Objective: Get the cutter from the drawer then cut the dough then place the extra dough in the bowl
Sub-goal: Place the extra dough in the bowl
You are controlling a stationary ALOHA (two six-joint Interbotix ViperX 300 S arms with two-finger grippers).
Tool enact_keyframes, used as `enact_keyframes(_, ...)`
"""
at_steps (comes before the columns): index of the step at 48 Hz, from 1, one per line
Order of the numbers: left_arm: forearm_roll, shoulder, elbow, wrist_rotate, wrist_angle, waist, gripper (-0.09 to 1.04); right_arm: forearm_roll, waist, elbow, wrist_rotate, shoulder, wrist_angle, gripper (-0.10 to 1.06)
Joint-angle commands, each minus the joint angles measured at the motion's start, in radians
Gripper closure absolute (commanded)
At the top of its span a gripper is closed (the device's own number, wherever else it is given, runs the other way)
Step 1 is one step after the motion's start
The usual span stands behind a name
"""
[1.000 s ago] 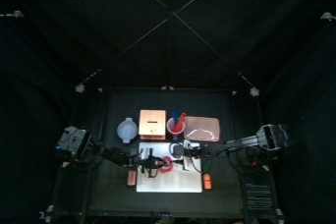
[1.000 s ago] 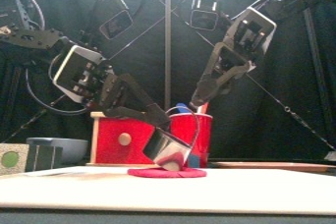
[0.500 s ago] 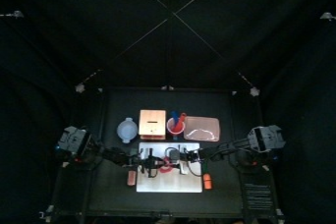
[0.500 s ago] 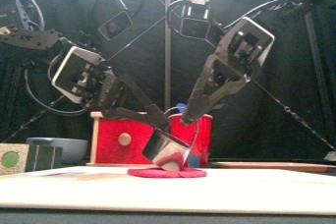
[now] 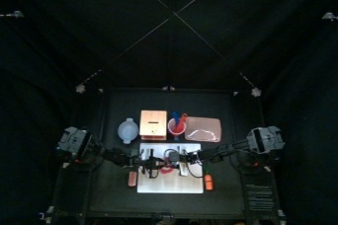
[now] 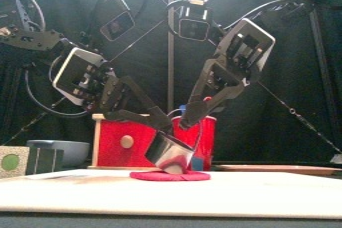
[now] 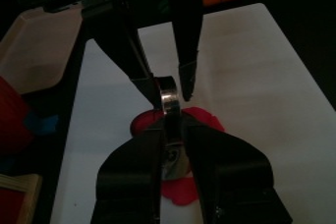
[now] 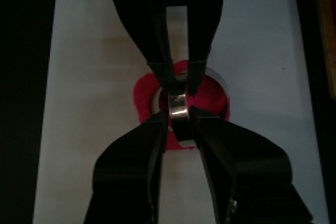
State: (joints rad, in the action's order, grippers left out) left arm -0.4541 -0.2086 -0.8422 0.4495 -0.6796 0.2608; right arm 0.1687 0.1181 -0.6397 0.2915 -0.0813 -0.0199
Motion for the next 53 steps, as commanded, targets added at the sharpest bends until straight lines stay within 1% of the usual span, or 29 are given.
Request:
enact_keyframes(1,0.006,0.029,0.014,0.000,-0.011,-0.005,0.34,-0.002,0.000,0.026,0.000,0.021,0.003,0.39)
enact_keyframes(6,0.044,0.054,0.014,-0.002,-0.037,0.000,0.34,0.002,-0.002,0.031,0.000,0.023,0.003,0.43)
enact_keyframes(11,0.066,0.083,0.008,-0.002,-0.046,0.000,0.34,0.002,-0.003,0.034,0.000,0.023,0.000,0.44)
enact_keyframes(34,0.092,0.137,-0.009,-0.002,-0.075,0.014,0.33,0.006,-0.008,0.063,-0.002,0.025,-0.067,0.44)
enact_keyframes(42,0.084,0.144,-0.034,-0.008,-0.077,0.034,0.34,0.006,-0.008,0.063,-0.008,0.055,-0.133,0.45)
enact_keyframes(50,0.077,0.144,-0.044,-0.005,-0.080,0.055,0.34,0.006,-0.008,0.046,-0.002,0.086,-0.146,0.45)
enact_keyframes(53,0.080,0.143,-0.048,-0.002,-0.080,0.063,0.32,0.006,-0.008,0.043,-0.002,0.089,-0.147,0.45)
